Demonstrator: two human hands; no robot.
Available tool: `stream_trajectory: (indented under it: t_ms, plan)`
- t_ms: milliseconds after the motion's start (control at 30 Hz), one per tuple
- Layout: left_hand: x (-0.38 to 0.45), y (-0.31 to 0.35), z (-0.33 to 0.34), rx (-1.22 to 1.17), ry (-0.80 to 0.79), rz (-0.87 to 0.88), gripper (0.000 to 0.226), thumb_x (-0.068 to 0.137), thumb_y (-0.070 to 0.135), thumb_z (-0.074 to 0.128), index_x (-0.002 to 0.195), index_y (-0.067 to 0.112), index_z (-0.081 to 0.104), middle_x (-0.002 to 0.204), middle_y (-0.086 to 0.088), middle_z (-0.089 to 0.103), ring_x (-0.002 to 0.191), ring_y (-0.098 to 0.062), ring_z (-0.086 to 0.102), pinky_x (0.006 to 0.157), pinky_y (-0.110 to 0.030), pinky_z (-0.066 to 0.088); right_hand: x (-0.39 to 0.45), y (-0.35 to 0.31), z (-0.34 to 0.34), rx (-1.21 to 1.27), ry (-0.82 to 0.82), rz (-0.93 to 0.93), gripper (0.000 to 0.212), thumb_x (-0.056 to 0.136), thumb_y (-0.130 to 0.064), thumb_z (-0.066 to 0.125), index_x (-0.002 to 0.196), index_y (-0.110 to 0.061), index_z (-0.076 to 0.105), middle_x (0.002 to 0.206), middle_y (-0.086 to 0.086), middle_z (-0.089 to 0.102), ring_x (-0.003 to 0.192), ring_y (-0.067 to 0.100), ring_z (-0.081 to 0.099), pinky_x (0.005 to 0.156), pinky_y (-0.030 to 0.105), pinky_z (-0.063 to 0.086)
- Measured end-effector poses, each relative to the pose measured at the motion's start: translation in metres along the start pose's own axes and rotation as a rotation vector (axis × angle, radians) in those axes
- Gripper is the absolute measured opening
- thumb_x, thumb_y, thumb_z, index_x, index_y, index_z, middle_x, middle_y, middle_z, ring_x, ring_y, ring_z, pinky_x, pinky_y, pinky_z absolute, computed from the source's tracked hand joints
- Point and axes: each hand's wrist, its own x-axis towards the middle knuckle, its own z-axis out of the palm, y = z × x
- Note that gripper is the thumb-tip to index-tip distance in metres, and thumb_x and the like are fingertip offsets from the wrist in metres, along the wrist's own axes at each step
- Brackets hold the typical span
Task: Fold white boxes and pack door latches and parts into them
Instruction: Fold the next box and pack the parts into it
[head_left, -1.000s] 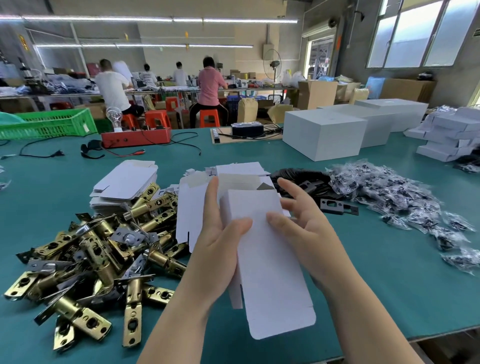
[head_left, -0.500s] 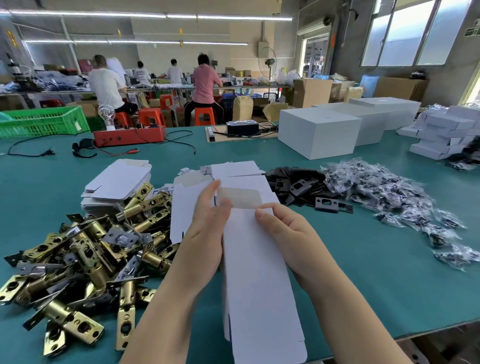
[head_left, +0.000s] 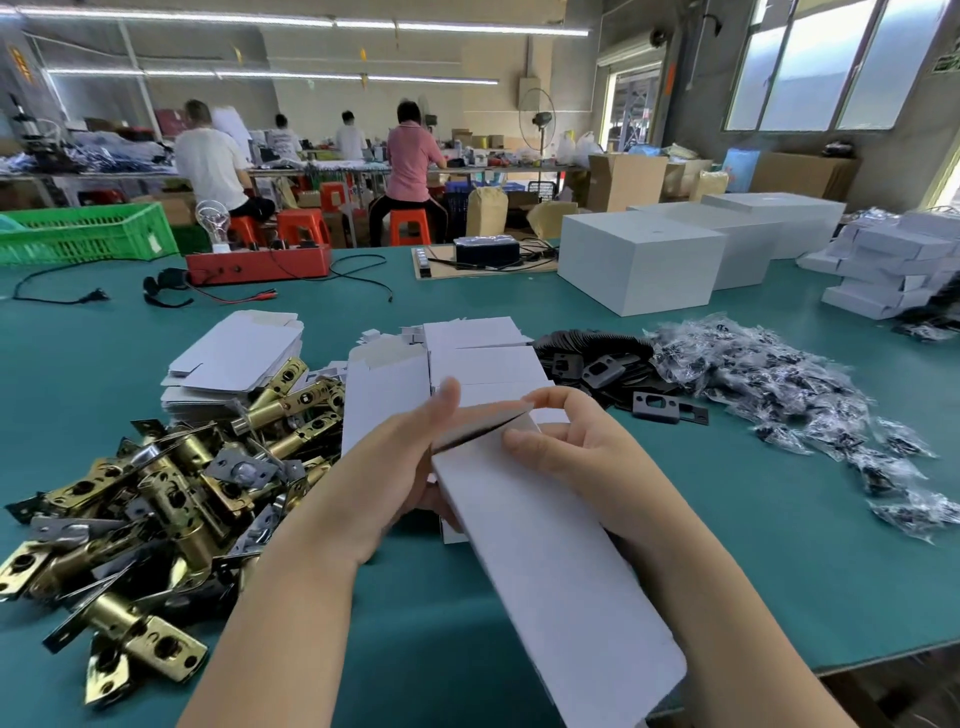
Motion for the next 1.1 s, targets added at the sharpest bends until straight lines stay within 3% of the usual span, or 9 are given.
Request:
stream_trajectory:
  t_ms: [100,167,300,400,500,633,700,800,1100]
  plan:
    - [-0.001,0.006,0.003,0.062,0.016,0.015,0.027,0.085,0.048,0.059,0.102,0.037,0.076,0.100,-0.003,0.075,0.089,-0.027,0.070,0.072,-0.042,0.057,0.003,-0.002,0.004,-0.044,0.030,-0.003,0.070,0.059,-0.042,0.087,0.116,-0.028,0.048,0.094,0.006,0.074,0.080,0.022,0.071,0.071,0.038,0.054]
    - [0.000,0.006,0.006,0.101,0.076,0.045,0.018,0.087,0.031,0.064,0.096,0.040,0.077,0.093,0.005,0.076,0.078,-0.013,0.070,0.060,-0.028,0.057,0.006,-0.003,0.003,-0.072,0.049,0.015,0.074,0.058,-0.048,0.086,0.119,-0.030,0.048,0.093,0.004,0.075,0.081,0.020,0.071,0.070,0.035,0.054]
    - [0.008,-0.003,0.006,0.039,0.379,0.120,0.027,0.091,0.013,0.062,0.094,0.036,0.077,0.090,0.016,0.075,0.082,-0.001,0.066,0.071,-0.021,0.056,0.010,-0.008,-0.010,0.154,0.107,0.095,0.046,0.082,-0.029,0.067,0.125,-0.018,0.057,0.073,0.001,0.068,0.053,0.008,0.064,0.048,0.014,0.047]
    - [0.013,-0.008,0.009,-0.062,0.677,0.277,0.024,0.096,0.020,0.058,0.113,0.030,0.071,0.101,0.017,0.072,0.090,0.000,0.064,0.086,-0.035,0.057,0.007,-0.007,-0.011,0.567,0.057,0.048,0.052,0.071,-0.051,0.056,0.105,-0.016,0.074,0.093,0.007,0.074,0.076,0.021,0.072,0.060,0.029,0.057]
    - [0.015,-0.015,0.022,-0.011,0.781,0.364,0.037,0.092,0.031,0.053,0.126,0.027,0.066,0.117,0.015,0.069,0.110,-0.004,0.062,0.096,-0.040,0.053,0.002,0.006,-0.001,0.570,0.097,-0.090,0.057,0.066,-0.043,0.072,0.115,-0.014,0.066,0.110,0.010,0.071,0.095,0.030,0.070,0.069,0.044,0.058]
    - [0.016,-0.020,0.020,-0.260,0.767,0.315,0.018,0.092,0.022,0.065,0.089,0.035,0.077,0.087,0.020,0.073,0.079,0.007,0.066,0.070,-0.025,0.056,0.008,0.011,0.003,0.516,0.306,-0.137,0.041,0.061,-0.019,0.077,0.100,-0.012,0.068,0.093,0.005,0.074,0.080,0.022,0.072,0.056,0.035,0.058]
    - [0.014,-0.019,0.013,-0.273,0.730,0.255,0.008,0.091,0.023,0.065,0.090,0.029,0.072,0.079,0.018,0.072,0.071,0.005,0.066,0.068,-0.029,0.055,0.007,0.011,-0.002,0.500,0.306,-0.110,0.024,0.063,-0.020,0.071,0.085,-0.011,0.075,0.084,0.004,0.074,0.072,0.020,0.071,0.051,0.033,0.057]
    - [0.011,-0.017,0.005,-0.291,0.636,0.233,0.019,0.096,0.026,0.060,0.094,0.035,0.076,0.089,0.014,0.075,0.076,0.001,0.069,0.065,-0.027,0.059,0.007,0.016,-0.008,0.475,0.272,-0.084,0.014,0.064,-0.021,0.070,0.072,-0.018,0.079,0.080,0.004,0.074,0.068,0.019,0.071,0.049,0.031,0.056]
    - [0.008,-0.017,0.009,-0.248,0.468,0.283,0.029,0.099,0.034,0.050,0.103,0.057,0.068,0.115,0.021,0.069,0.099,0.003,0.065,0.087,-0.024,0.054,0.005,0.016,-0.007,0.529,0.281,-0.093,0.020,0.064,-0.018,0.069,0.080,-0.008,0.075,0.084,0.007,0.074,0.070,0.022,0.071,0.052,0.034,0.057]
